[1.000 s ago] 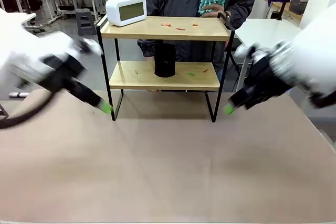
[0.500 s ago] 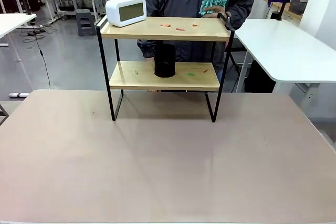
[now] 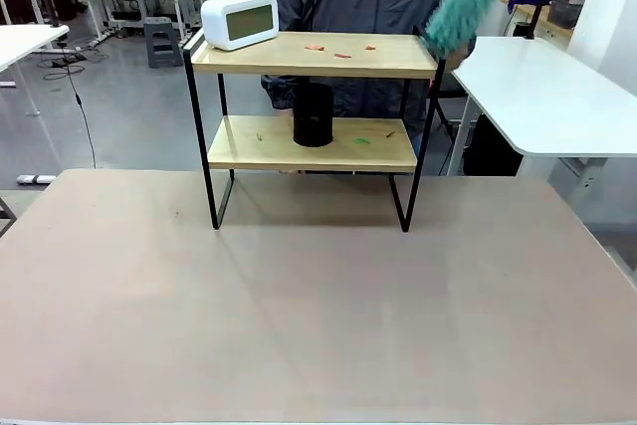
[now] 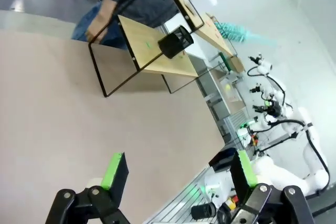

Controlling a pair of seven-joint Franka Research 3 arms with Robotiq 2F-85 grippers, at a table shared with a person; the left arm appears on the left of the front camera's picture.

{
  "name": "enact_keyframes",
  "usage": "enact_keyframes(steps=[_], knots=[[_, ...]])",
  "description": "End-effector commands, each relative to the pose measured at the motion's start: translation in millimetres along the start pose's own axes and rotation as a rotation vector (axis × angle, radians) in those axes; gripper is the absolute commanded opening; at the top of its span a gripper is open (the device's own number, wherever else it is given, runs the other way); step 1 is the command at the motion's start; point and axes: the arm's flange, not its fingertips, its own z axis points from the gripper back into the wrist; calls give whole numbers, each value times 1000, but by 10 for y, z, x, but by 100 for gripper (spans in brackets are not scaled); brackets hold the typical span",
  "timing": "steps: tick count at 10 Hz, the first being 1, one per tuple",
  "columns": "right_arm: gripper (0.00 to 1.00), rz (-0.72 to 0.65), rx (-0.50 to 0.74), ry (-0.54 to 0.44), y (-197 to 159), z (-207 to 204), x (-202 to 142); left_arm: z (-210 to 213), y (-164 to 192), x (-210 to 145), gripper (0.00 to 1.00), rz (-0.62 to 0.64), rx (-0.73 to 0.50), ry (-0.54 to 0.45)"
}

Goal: Clean the shelf.
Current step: Pick up the Duster from the human.

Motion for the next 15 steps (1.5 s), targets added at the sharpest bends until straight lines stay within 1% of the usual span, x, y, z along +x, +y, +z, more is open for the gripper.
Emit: enact_keyframes(steps=[1,5,6,7,8,9,10,11,12,13,14,15], knots=[[100,36,20,-19,6,87,-40,56,-2,-31,100,-32,-5,-18],[100,36,20,-19,6,87,-40,56,-2,-31,100,-32,-5,-18],[100,13,-7,-8,32,89,-51,56,-2,-31,100,-32,-5,-18],[100,-47,-57,6,114,-44,185,56,-2,-31,100,-32,-5,-18],[100,-109,-8,80,316,-230,514,56,-2,-31,100,-32,-5,-18],[100,-190,-22,109,498,-437,890,56,-2,-31,100,-32,-5,-18],[100,-287,-60,129,618,-728,1270,56,-2,-31,100,-32,-5,-18],[100,-330,-120,126,644,-1045,1535,56,-2,-31,100,-32,-5,-18],[100,-341,-131,174,622,-1365,1727,56,-2,-31,100,-32,-5,-18],[100,-306,-70,237,541,-1658,1906,56,-2,-31,100,-32,-5,-18],[100,-309,-1,268,510,-1910,1973,56,-2,-31,100,-32,-5,-18],[100,-331,67,299,543,-2027,1983,56,-2,-31,100,-32,-5,-18]])
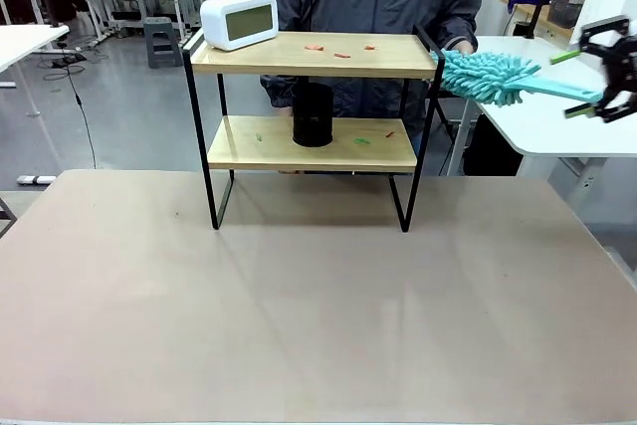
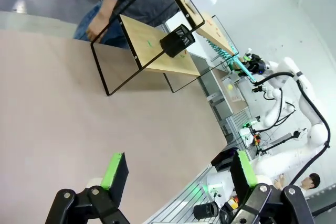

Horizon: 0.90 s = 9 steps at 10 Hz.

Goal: Clean the shelf.
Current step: Pick up the Duster from the human.

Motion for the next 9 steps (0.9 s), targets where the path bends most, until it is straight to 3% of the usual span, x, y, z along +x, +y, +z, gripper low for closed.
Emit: enact_keyframes(steps=[1,6,7,8,9], knots=[[100,16,105,85,109,-26,-11,-1,-12,19,100,-24,-16,-13],[100,30,78,115,90,-199,-44,-1,-12,19,100,-24,-16,-13],[62,41,77,118,86,-214,-54,-1,-12,19,100,-24,-16,-13],[40,40,74,114,86,-219,-63,-1,-12,19,100,-24,-16,-13],[3,37,87,104,84,-205,-61,-1,-12,19,100,-24,-16,-13]])
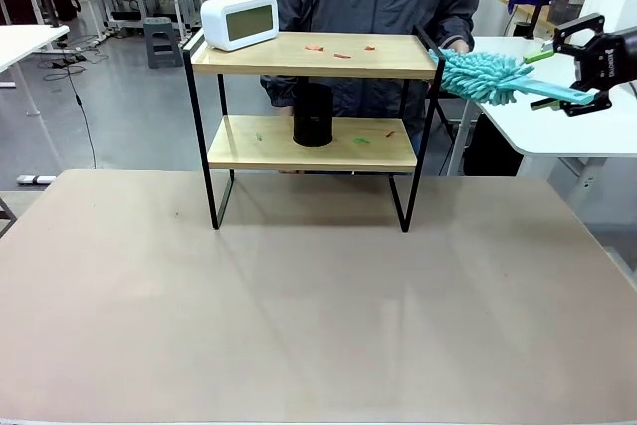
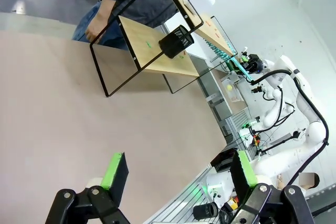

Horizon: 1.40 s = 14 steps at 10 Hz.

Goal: Clean the shelf.
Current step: Pick up the Duster from the human.

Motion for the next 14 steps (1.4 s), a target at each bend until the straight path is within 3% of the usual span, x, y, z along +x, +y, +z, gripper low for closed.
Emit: enact_keyframes(steps=[1,4,10,12,14], knots=[[0,43,33,-24,-8,3,-29,0,1,14,100,-22,-13,-10],[3,35,34,-11,-28,-27,-19,0,1,14,100,-22,-13,-10],[0,49,51,-5,-32,91,-96,0,1,14,100,-22,-13,-10],[0,167,17,-8,222,755,-601,0,1,14,100,-22,-13,-10],[0,351,-146,12,174,1352,-1589,0,1,14,100,-22,-13,-10]])
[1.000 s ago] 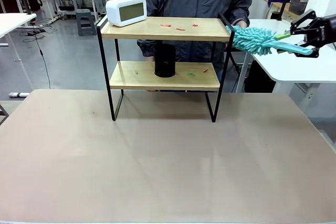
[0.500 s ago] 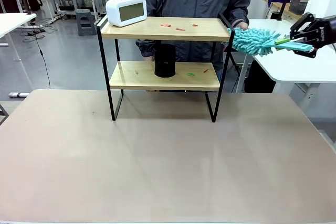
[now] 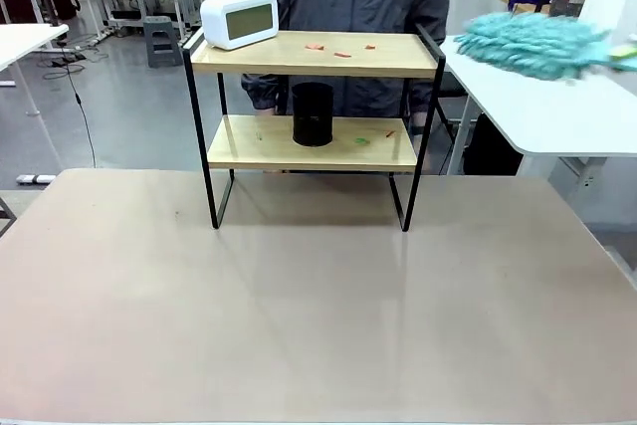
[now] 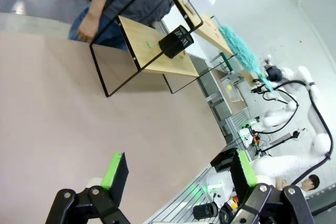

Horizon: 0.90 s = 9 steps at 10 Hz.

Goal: Clean the shelf.
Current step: Pick up the Duster from the human.

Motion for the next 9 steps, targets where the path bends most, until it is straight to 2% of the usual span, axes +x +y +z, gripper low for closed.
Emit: enact_keyframes(steps=[1,2,3,4,5,6,9], knots=[[0,188,-136,29,-91,304,-1006,-9,4,14,100,-21,-13,-9],[0,250,-167,76,-313,401,-1456,-9,4,14,100,-21,-13,-9],[0,300,-187,186,-549,441,-1713,-9,4,14,100,-21,-13,-9],[0,313,-150,236,-717,444,-1779,-9,4,14,100,-21,-13,-9],[0,280,-159,189,-753,366,-1666,-9,4,14,100,-21,-13,-9],[0,262,-178,199,-510,506,-1891,-9,4,14,100,-21,-13,-9],[0,262,-178,199,-510,506,-1891,-9,4,14,100,-21,-13,-9]])
